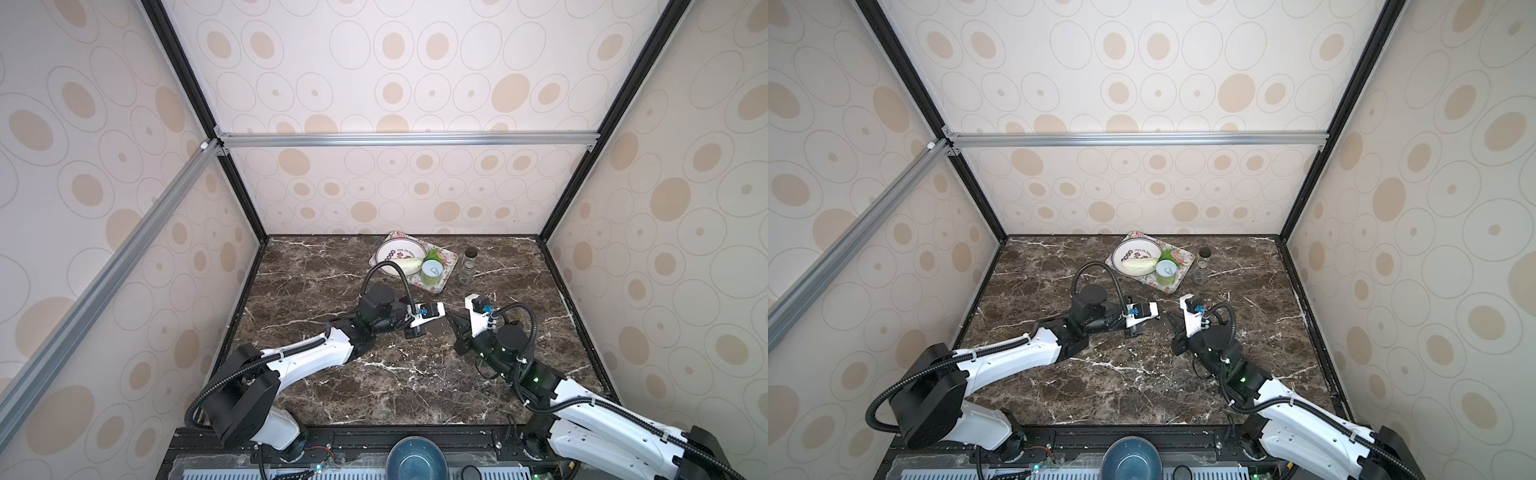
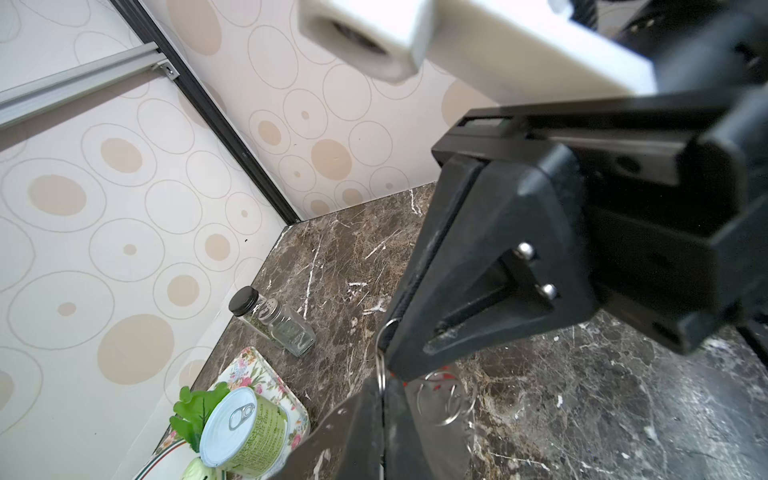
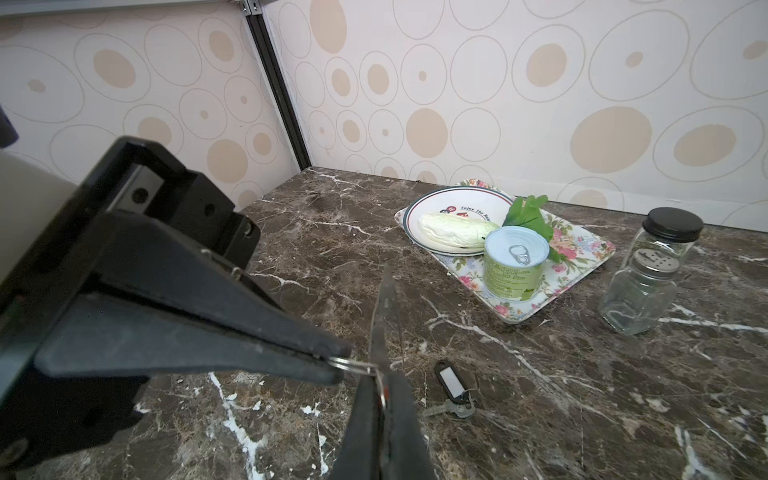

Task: Put the keys on the keyring

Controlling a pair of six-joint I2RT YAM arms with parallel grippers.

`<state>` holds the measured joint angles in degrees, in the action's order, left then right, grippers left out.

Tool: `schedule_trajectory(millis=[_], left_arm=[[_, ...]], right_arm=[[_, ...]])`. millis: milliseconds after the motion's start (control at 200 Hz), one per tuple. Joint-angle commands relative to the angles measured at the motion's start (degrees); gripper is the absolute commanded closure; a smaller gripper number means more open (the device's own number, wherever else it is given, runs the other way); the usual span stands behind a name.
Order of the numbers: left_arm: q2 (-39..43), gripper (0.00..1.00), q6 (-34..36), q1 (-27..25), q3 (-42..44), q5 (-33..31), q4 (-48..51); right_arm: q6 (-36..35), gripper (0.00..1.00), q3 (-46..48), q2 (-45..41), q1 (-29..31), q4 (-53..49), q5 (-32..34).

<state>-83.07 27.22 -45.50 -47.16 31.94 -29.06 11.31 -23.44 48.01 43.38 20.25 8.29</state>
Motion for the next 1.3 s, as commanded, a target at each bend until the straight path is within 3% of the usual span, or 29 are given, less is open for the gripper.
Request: schedule_trajectory(millis=[0,220,545,900,1036,1291], left_arm=[[3.3,1.0,-2.3,-0.3,0.4,1.3,-8.1],[4.6,1.0,-3.0,-0.2,3.8,1.4,-13.7],[4.8,1.0,-2.4,-0.2,3.0,0.5,-11.6],[5.4,0.73,1.6,-0.3,1.7,1.6,-4.9],[4.9,0.68,4.1,-0.3,0.2,2.5,0.1],[0.1,0.68,6.9,-0.3,-6.4,2.2,10.3]], right_arm=[[0.9,1.0,-0.8,1.7,-1.2,-1.7,1.5],[0.0,1.0,-1.3,2.9,-1.2,-2.1,-0.3],[-0.9,1.0,-1.1,1.2,-1.2,-2.3,-0.7],[-1.4,1.0,-0.2,-1.0,-1.2,-2.1,-0.1],[-1.4,1.0,0.1,-1.4,-1.2,-1.8,0.1],[-1.6,1.0,0.1,-1.1,-1.1,-1.7,0.3]])
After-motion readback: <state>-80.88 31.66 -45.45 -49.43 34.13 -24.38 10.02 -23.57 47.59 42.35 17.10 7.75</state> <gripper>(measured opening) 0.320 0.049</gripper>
